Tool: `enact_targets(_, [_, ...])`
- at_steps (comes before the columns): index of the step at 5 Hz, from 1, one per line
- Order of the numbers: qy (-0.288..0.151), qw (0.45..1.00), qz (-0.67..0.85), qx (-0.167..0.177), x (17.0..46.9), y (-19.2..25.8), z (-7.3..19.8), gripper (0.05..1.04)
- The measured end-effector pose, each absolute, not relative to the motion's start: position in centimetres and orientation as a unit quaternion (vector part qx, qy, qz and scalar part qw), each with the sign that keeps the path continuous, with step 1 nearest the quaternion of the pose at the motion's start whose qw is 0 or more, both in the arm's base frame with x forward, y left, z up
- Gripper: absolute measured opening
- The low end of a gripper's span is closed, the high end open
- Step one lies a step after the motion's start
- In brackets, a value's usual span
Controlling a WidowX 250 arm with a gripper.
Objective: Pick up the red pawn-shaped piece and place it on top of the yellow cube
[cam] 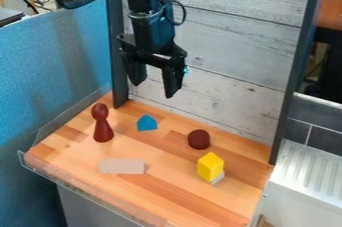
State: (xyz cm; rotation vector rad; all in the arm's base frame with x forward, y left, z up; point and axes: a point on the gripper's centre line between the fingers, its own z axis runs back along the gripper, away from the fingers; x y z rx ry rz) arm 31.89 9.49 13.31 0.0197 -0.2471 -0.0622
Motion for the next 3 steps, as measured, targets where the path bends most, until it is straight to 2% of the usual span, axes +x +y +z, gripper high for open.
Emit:
enact_targets(1, [-0.104, 0.994, -0.028, 0.000, 31.9, 9.4, 12.1, 1.001])
enact_targets(2, [-0.052, 0.997, 0.030, -0.041, 36.9, 13.5, 9.1, 1.001])
enact_targets(3, [-0.046, 0.990, 0.127, -0.038, 39.6, 19.5, 7.3, 1.001])
